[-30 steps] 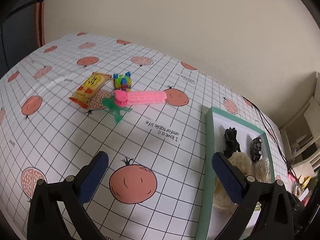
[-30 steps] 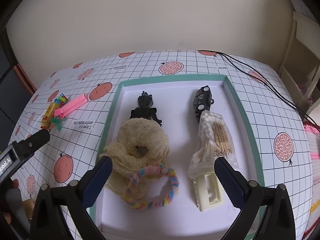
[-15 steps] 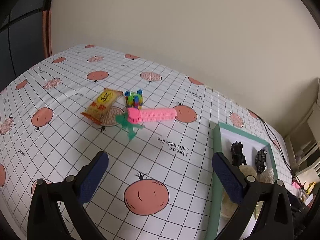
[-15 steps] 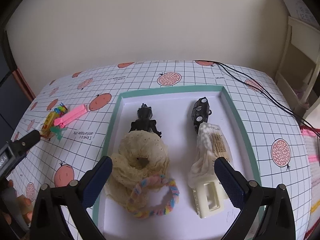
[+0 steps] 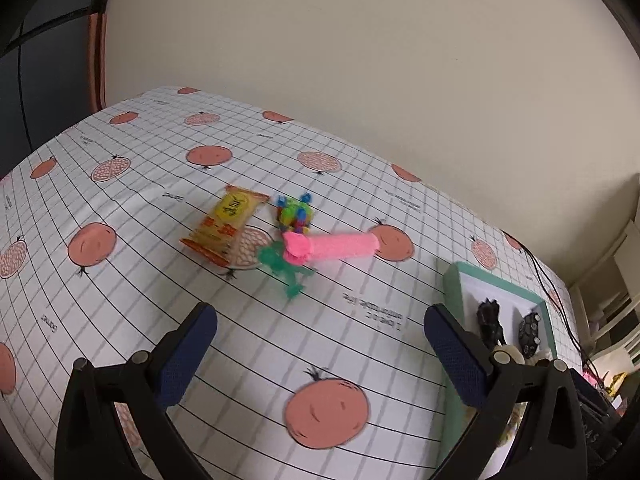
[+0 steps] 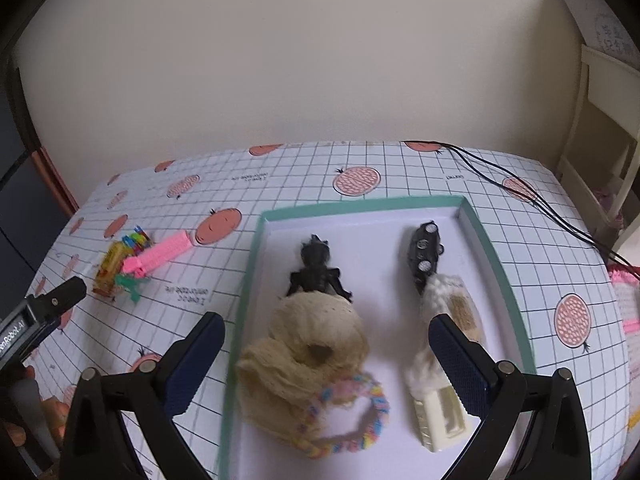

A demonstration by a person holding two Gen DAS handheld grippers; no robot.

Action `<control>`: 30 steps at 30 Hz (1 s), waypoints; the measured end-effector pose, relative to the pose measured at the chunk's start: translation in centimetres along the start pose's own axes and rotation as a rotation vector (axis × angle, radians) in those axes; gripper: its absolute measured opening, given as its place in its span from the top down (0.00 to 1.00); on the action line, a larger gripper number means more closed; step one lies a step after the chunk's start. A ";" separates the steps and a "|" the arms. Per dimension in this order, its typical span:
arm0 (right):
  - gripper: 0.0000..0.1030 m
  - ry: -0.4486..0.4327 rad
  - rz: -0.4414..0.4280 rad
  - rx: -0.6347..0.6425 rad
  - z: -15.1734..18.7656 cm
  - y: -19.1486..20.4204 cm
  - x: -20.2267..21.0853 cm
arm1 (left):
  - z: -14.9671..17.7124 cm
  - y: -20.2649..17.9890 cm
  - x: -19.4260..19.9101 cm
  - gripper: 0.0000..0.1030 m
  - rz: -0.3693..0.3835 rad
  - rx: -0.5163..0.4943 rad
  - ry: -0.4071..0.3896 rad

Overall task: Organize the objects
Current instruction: 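Move both grippers away from the tray toward the pink comb and snack packet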

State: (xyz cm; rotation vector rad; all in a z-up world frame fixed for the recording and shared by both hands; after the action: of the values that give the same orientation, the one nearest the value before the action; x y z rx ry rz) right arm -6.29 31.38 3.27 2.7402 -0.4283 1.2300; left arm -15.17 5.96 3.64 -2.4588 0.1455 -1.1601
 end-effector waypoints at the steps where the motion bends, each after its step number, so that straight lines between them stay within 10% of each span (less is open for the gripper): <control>1: 0.00 0.001 -0.008 -0.001 -0.1 0.3 -0.2 | -0.4 0.6 0.0 0.00 -0.003 0.008 -0.004; 18: 0.01 -0.050 -0.111 0.107 -2.9 10.2 -1.7 | -5.5 9.8 -0.3 0.00 -0.110 0.084 -0.018; 30: 0.04 -0.011 -0.102 0.154 -4.0 13.6 -4.5 | -6.9 9.8 -3.0 0.00 -0.132 0.092 0.003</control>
State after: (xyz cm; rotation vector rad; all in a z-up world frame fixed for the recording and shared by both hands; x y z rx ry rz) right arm -16.04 20.16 2.39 2.8568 -0.1990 1.2723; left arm -21.55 -4.36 1.45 -2.4168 -0.0687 -1.1964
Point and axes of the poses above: each gripper's, at about its wrist camera, not at the fingertips, and x roughly against the way its jaws point, y to its left, z to its underside, the point moved 5 cm from there along -x, roughly the way its jaws point, and after that the axes turned 13 degrees about x, right-handed, at the moved point
